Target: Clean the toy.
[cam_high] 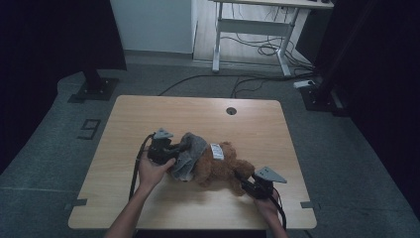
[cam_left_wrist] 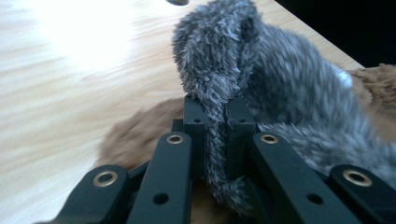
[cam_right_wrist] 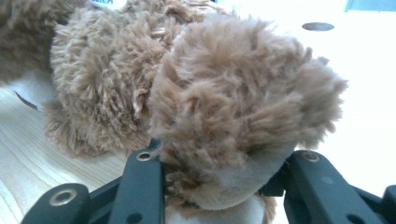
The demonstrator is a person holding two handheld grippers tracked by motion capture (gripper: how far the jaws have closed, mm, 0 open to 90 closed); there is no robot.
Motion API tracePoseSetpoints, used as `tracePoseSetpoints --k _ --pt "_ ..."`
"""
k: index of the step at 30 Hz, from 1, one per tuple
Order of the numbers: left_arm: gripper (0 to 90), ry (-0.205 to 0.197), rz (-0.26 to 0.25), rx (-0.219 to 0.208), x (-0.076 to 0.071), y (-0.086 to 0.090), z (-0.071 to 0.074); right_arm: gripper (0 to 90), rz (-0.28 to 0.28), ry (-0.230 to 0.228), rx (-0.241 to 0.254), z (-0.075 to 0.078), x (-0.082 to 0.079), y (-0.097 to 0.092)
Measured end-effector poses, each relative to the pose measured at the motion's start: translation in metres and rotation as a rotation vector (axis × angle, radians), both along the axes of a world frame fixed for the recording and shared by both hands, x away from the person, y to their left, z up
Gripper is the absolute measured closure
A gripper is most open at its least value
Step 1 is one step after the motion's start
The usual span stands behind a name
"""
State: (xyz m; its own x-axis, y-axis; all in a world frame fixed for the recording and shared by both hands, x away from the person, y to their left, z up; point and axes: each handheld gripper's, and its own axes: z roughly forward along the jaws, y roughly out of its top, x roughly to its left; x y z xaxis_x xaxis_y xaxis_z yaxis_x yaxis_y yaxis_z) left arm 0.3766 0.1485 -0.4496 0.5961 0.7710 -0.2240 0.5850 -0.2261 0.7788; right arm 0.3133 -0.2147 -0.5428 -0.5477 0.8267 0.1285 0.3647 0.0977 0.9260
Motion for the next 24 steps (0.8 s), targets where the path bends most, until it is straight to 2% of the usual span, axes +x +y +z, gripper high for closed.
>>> tracePoseSetpoints --k 4,11,17,19,21,24 --pt "81.7 0.010 0.013 -0.052 -0.003 0.016 -0.007 61.4 0.000 0.000 -0.001 0.000 0.000 0.002" --pt "81.6 -0.005 0.048 -0.036 -0.009 0.033 -0.010 61.4 -0.003 0.002 -0.002 -0.001 -0.001 0.001" --pt "81.6 0.011 0.074 -0.048 -0.015 0.049 -0.015 61.3 -0.007 0.005 0.007 -0.001 -0.001 0.001" --pt "81.7 0.001 0.066 -0.057 -0.018 0.047 -0.012 61.4 -0.012 0.006 0.009 -0.002 -0.001 0.001" --pt "81.7 -0.028 0.051 -0.059 -0.020 0.040 -0.004 61.4 -0.019 0.009 0.011 -0.002 -0.001 0.001" --pt "81.8 -0.076 -0.010 -0.104 -0.023 0.018 0.014 61.4 -0.022 0.020 0.028 -0.003 0.000 -0.001"
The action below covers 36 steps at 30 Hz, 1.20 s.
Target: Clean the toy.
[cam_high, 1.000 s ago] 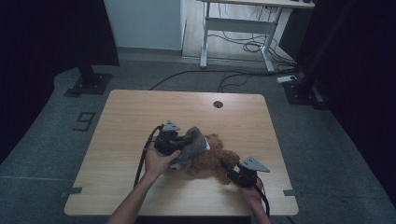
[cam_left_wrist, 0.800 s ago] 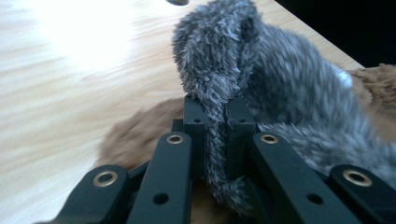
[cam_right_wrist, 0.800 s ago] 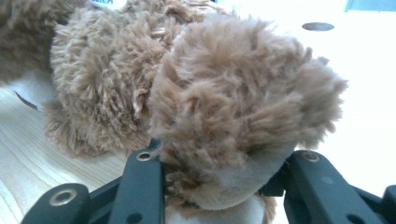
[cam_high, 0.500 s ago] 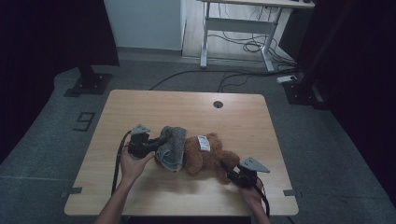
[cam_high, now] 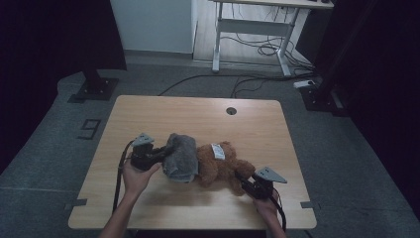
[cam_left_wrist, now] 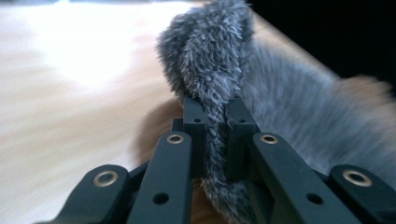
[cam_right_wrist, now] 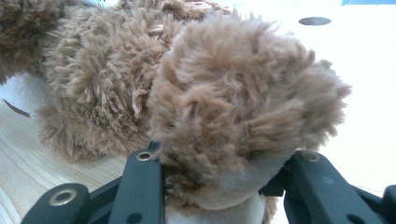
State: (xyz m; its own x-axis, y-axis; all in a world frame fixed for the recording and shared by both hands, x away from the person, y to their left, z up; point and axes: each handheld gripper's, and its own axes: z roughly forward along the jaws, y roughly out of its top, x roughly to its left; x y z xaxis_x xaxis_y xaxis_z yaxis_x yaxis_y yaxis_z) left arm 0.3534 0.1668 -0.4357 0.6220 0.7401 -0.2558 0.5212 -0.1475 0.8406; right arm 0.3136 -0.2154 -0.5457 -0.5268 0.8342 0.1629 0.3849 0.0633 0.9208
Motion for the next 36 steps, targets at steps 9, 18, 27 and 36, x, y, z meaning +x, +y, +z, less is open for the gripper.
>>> tracePoseSetpoints --k 9,18,27,36 --pt "81.6 -0.083 -0.180 0.052 0.001 -0.113 0.035 61.4 -0.007 -0.003 0.003 -0.001 -0.002 0.001" --pt "81.6 -0.028 -0.309 0.240 0.003 -0.211 0.001 61.3 -0.008 -0.014 -0.011 -0.001 -0.003 0.001" --pt "81.8 -0.042 -0.253 0.208 -0.001 -0.178 -0.013 61.3 -0.014 -0.027 -0.028 0.000 -0.005 0.004" --pt "81.8 -0.095 -0.075 0.213 -0.004 -0.091 0.005 61.3 -0.006 -0.033 -0.029 -0.001 -0.004 0.003"
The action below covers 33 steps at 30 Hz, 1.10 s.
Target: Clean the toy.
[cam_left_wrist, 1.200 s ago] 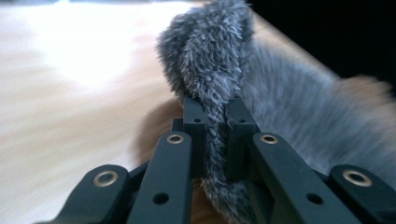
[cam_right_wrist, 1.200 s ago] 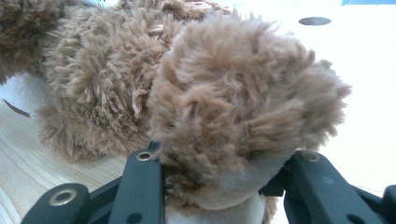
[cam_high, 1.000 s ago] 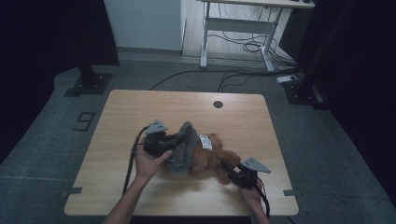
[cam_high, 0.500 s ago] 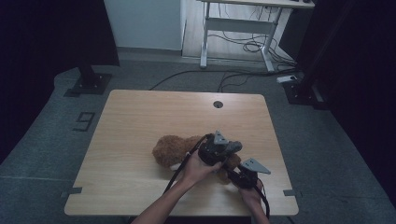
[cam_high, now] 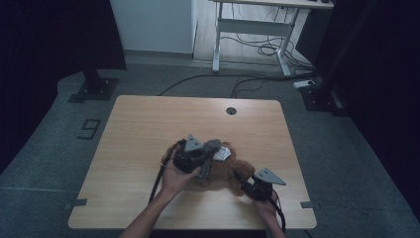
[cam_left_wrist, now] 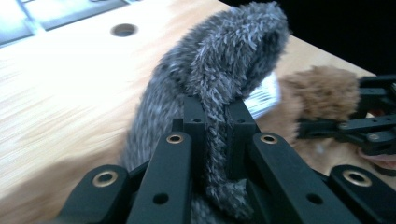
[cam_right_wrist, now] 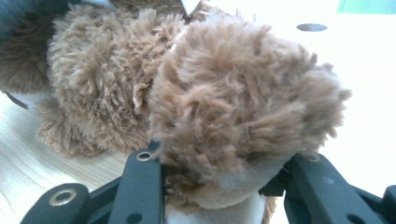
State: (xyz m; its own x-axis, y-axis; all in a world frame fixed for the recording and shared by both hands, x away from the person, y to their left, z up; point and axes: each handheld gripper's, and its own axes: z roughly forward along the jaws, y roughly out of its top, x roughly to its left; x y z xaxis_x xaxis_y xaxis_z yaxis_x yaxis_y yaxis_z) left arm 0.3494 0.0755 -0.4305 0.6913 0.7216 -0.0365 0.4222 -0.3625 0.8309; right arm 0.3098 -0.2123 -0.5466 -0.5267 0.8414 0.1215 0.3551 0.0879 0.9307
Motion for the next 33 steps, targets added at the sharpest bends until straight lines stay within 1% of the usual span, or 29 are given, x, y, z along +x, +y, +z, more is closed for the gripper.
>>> tracePoseSetpoints --k 1,2,3,4,5,6,11,12,15,16,19,22,23,25,27,29,31,33 --pt "81.8 -0.008 0.024 0.007 -0.001 0.009 0.002 61.3 -0.001 0.000 -0.003 0.000 0.000 0.000" --pt "81.8 -0.004 0.038 0.009 -0.001 0.018 0.003 61.3 -0.003 0.000 0.000 0.000 0.000 0.000" --pt "81.7 0.003 0.044 -0.004 -0.001 0.025 0.003 61.3 -0.005 0.004 0.003 0.000 0.000 0.000" --pt "81.7 0.011 0.056 -0.022 -0.001 0.036 0.001 61.3 -0.005 0.006 0.003 0.000 0.000 -0.001" --pt "81.7 0.011 0.062 -0.032 -0.001 0.041 -0.001 61.3 -0.006 0.004 0.003 0.000 0.000 0.000" --pt "81.7 0.016 0.066 -0.053 -0.003 0.049 -0.004 61.3 -0.006 0.002 0.002 0.000 0.000 0.000" --pt "81.6 0.002 0.100 -0.091 -0.010 0.073 -0.010 61.3 -0.007 0.001 0.001 -0.001 0.000 0.000" --pt "81.6 0.001 0.115 -0.097 -0.011 0.080 -0.010 61.3 -0.008 0.001 0.000 -0.001 0.000 0.000" --pt "81.6 0.011 0.145 -0.099 -0.011 0.094 -0.014 61.3 -0.009 0.001 0.001 -0.001 0.000 0.000" --pt "81.6 0.018 0.154 -0.108 -0.012 0.098 -0.016 61.3 -0.009 0.002 0.001 -0.001 0.000 0.000" --pt "81.6 0.021 0.179 -0.093 -0.014 0.107 -0.022 61.3 -0.008 0.002 -0.001 -0.001 0.000 0.000" --pt "81.5 0.035 0.196 -0.101 -0.014 0.114 -0.025 61.3 -0.012 0.005 0.002 -0.001 0.000 0.000" --pt "81.5 0.038 0.196 -0.106 -0.014 0.116 -0.024 61.3 -0.014 0.007 0.003 -0.001 0.000 0.000" --pt "81.5 0.031 0.191 -0.113 -0.014 0.114 -0.020 61.3 -0.017 0.006 -0.001 -0.001 0.000 0.000" --pt "81.5 0.015 0.176 -0.116 -0.013 0.107 -0.011 61.3 -0.019 0.009 0.002 -0.001 0.001 0.000" --pt "81.4 0.002 0.151 -0.131 -0.010 0.096 -0.001 61.3 -0.022 0.010 0.005 -0.001 0.001 0.000" --pt "81.0 -0.009 0.116 -0.156 -0.005 0.081 0.009 61.3 -0.022 0.009 0.005 -0.001 0.001 0.000" --pt "81.0 -0.004 0.094 -0.156 0.002 0.068 0.015 61.2 -0.024 0.013 0.006 -0.001 0.001 0.000"
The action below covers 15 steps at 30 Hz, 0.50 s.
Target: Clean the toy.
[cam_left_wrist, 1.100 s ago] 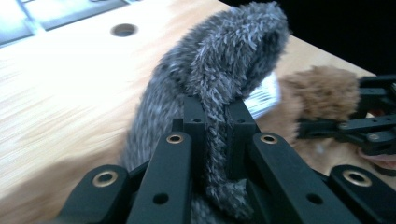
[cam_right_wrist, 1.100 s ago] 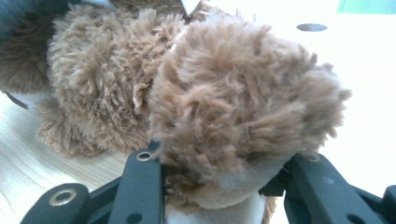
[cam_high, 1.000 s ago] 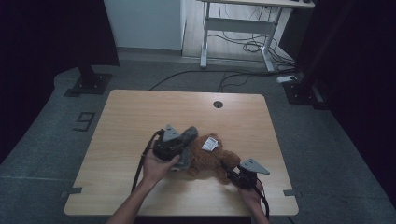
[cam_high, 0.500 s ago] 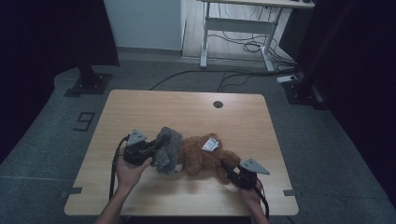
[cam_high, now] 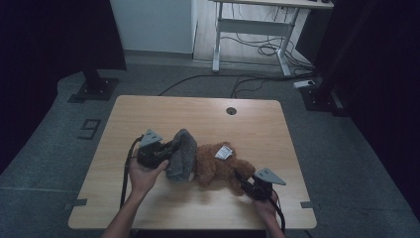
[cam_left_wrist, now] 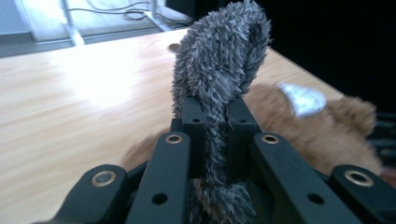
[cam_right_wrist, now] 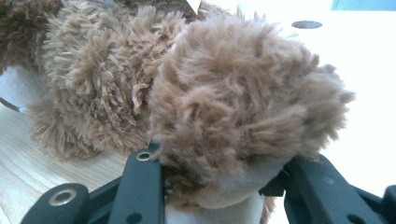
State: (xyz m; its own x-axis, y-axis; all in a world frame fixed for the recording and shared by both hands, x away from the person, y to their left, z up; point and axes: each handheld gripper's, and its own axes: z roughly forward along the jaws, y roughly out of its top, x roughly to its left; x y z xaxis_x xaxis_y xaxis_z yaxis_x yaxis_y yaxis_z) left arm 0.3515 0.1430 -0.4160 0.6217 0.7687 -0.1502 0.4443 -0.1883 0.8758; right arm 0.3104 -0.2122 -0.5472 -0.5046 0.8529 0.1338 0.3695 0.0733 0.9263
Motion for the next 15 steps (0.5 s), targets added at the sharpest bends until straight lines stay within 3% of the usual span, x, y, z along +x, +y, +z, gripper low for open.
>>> tracePoseSetpoints --k 4,8,15 --pt "80.9 0.047 -0.035 0.018 0.020 -0.028 -0.001 61.1 0.005 0.003 0.005 0.000 0.001 -0.001" --pt "80.9 0.123 -0.066 0.061 0.034 -0.048 -0.015 60.7 0.010 0.009 0.013 0.000 0.001 -0.002" --pt "81.2 0.149 -0.080 0.065 0.028 -0.046 -0.030 56.1 0.013 0.029 0.028 0.000 0.001 -0.003"
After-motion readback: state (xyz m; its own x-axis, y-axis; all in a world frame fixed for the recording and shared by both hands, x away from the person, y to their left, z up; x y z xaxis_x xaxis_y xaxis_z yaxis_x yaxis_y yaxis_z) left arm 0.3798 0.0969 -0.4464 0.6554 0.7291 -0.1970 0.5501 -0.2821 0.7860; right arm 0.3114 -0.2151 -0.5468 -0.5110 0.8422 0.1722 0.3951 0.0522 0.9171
